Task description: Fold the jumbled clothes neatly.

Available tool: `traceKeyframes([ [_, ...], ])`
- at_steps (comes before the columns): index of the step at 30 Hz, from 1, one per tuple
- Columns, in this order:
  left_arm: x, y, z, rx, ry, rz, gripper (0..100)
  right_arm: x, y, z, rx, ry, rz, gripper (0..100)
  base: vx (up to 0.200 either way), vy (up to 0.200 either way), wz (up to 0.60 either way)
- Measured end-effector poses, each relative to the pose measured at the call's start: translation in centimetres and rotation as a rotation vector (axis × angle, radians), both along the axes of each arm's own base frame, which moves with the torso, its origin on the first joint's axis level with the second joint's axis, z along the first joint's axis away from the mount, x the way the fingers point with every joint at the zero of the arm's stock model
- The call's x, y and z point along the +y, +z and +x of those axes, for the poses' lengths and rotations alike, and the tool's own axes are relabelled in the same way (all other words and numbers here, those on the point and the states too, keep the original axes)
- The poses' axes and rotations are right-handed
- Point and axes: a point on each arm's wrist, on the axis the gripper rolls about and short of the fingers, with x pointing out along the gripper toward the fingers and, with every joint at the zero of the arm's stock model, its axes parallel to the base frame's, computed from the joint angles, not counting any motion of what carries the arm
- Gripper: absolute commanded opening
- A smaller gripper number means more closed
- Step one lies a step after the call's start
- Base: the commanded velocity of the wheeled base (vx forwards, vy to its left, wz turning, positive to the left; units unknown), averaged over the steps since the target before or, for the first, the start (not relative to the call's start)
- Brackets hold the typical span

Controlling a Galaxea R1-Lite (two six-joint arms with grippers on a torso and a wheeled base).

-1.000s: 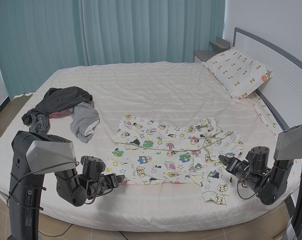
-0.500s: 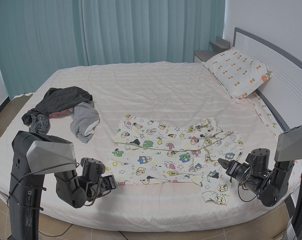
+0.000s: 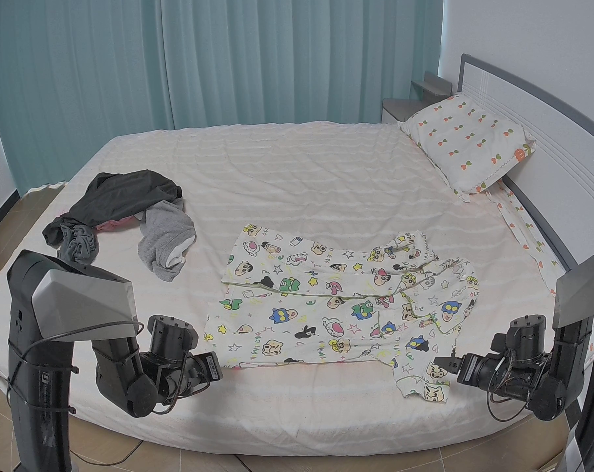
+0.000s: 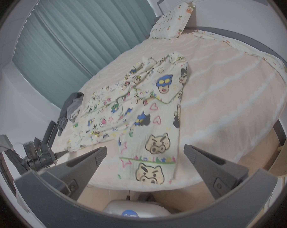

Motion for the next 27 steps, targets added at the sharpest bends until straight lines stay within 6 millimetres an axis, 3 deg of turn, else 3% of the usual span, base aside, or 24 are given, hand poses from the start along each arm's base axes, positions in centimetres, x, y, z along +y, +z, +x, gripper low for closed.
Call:
traceKeyframes([
  [13, -0.1, 0.9, -0.2, -0.019, -0.009, -0.005, 0, 0.1, -4.0, 2.0, 0.064, 0.053, -0.032, 100, 0.0, 0.0, 0.0],
  [20, -0.2, 1.0, -0.2, -0.023, -0.011, -0.006, 0, 0.5, -4.7, 2.0, 0.089, 0.102, 0.001, 100, 0.0, 0.0, 0.0],
  [21, -0.2, 1.0, -0.2, -0.023, -0.011, -0.006, 0, 0.5, -4.8, 1.9, 0.093, 0.109, 0.006, 0, 0.0, 0.0, 0.0],
  [27, -0.3, 1.0, -0.2, -0.023, -0.011, -0.007, 0, 0.6, -5.0, 1.9, 0.1, 0.109, 0.009, 0, 0.0, 0.0, 0.0],
])
